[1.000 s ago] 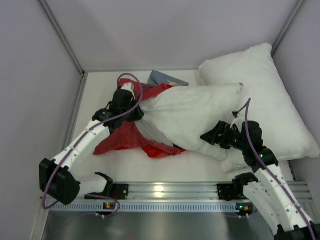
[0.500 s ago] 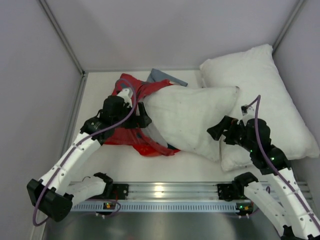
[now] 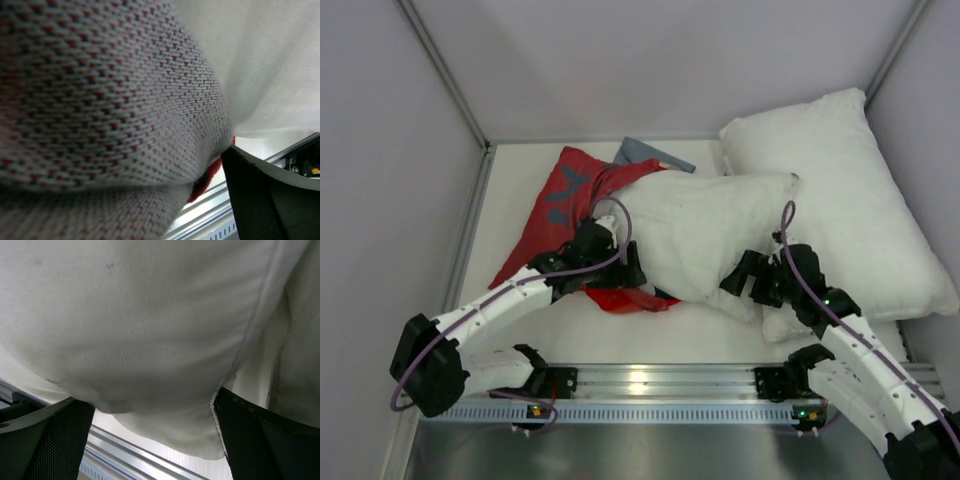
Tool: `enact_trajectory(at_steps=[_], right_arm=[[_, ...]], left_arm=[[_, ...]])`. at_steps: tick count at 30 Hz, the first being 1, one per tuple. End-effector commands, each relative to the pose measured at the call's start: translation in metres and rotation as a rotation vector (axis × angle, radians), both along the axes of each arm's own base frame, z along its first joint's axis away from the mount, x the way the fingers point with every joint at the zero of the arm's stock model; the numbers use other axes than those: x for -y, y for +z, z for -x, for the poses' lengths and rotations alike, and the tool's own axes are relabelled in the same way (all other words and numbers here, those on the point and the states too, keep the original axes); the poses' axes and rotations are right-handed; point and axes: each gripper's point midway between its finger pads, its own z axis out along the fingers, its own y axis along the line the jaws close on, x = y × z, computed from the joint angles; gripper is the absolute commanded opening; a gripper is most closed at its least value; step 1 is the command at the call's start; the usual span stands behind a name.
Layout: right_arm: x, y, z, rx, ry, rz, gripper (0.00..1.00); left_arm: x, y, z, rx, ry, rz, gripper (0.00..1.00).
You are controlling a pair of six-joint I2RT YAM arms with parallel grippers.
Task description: Remove the pillowcase from the pillow
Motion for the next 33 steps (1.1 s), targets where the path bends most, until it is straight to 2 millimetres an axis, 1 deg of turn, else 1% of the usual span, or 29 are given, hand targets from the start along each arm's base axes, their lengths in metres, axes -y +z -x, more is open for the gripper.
enact_trajectory(at_steps=[1,2,4,5,6,7,8,9,10,11,12,13,14,15,16,18,19,21,22,23,24,25,27,28,29,30,31,32,33], right_arm=[[-0.027,0.004,-0.016,0.070,0.064,-0.079,0.93],[-0.032,-0.004,-0.015,0.051,0.077,-0.077,0.92],[-0.040,-0.003,-0.023,0.084,0.078,-0.087,0.90],[-0.046,-0.009,-0.021,0.070,0.093,-0.087,0.89],[-0.051,-0.009,-0.023,0.078,0.102,-0.087,0.84],[-0.061,-0.003,-0.024,0.108,0.124,-0.102,0.80],[-0.065,-0.005,-0.026,0.109,0.131,-0.097,0.74],[-0.067,-0.004,-0.029,0.120,0.131,-0.090,0.45],[-0.074,0.002,-0.032,0.138,0.142,-0.095,0.25],[-0.076,0.006,-0.035,0.148,0.136,-0.090,0.10],[-0.078,0.012,-0.038,0.158,0.139,-0.091,0.00],[-0.084,0.031,-0.042,0.200,0.151,-0.107,0.00],[-0.083,0.041,-0.045,0.220,0.151,-0.100,0.00],[-0.084,0.053,-0.048,0.246,0.148,-0.106,0.00],[-0.086,0.088,-0.054,0.316,0.143,-0.133,0.00],[-0.081,0.118,-0.060,0.368,0.134,-0.100,0.00],[-0.082,0.165,-0.066,0.451,0.127,-0.126,0.00],[-0.077,0.201,-0.069,0.518,0.126,-0.103,0.00],[-0.073,0.245,-0.071,0.601,0.106,-0.128,0.00],[-0.066,0.266,-0.074,0.646,0.083,-0.117,0.00],[-0.057,0.279,-0.077,0.665,0.047,-0.098,0.00],[-0.047,0.316,-0.081,0.729,0.005,-0.110,0.00],[-0.027,0.343,-0.088,0.779,-0.068,-0.076,0.00],[-0.008,0.365,-0.095,0.818,-0.126,-0.057,0.00],[0.002,0.376,-0.098,0.836,-0.156,-0.043,0.00],[0.016,0.395,-0.097,0.865,-0.200,-0.029,0.00],[0.039,0.398,-0.107,0.870,-0.269,0.027,0.00],[0.056,0.405,-0.109,0.879,-0.330,0.062,0.00],[0.070,0.418,-0.108,0.905,-0.373,0.082,0.00]], left_arm=[[0.004,0.008,-0.016,0.077,0.047,0.036,0.90],[0.003,0.010,-0.015,0.080,0.045,0.042,0.67],[0.001,0.009,-0.011,0.081,0.037,0.043,0.46],[-0.001,0.012,-0.009,0.093,0.039,0.050,0.26],[-0.003,0.014,-0.008,0.096,0.041,0.049,0.18],[-0.006,0.014,-0.005,0.093,0.043,0.041,0.08],[-0.008,0.020,-0.003,0.103,0.043,0.050,0.00],[-0.014,0.023,-0.006,0.122,0.066,0.034,0.00],[-0.019,0.029,-0.002,0.131,0.072,0.029,0.00],[-0.022,0.033,-0.001,0.138,0.075,0.025,0.00],[-0.024,0.041,-0.001,0.153,0.082,0.027,0.00],[-0.028,0.045,-0.001,0.163,0.091,0.021,0.00],[-0.036,0.050,0.002,0.173,0.106,0.005,0.00],[-0.039,0.056,0.001,0.188,0.114,0.001,0.00],[-0.042,0.060,0.003,0.196,0.119,0.000,0.00],[-0.046,0.057,0.005,0.187,0.119,-0.019,0.00],[-0.046,0.054,0.006,0.180,0.115,-0.024,0.00],[-0.046,0.042,0.009,0.150,0.108,-0.043,0.00],[-0.046,0.035,0.010,0.131,0.107,-0.058,0.00],[-0.048,0.027,0.011,0.113,0.111,-0.072,0.00],[-0.051,0.022,0.009,0.112,0.129,-0.092,0.00],[-0.053,0.015,0.008,0.101,0.133,-0.115,0.00],[-0.058,0.008,0.007,0.094,0.141,-0.148,0.00],[-0.060,0.005,0.005,0.095,0.150,-0.167,0.00],[-0.061,0.003,0.005,0.093,0.151,-0.177,0.00],[-0.062,0.003,0.004,0.098,0.154,-0.183,0.00],[-0.064,0.003,0.003,0.100,0.159,-0.194,0.00],[-0.064,0.003,0.002,0.103,0.158,-0.198,0.00],[-0.065,0.004,0.001,0.107,0.161,-0.201,0.00]])
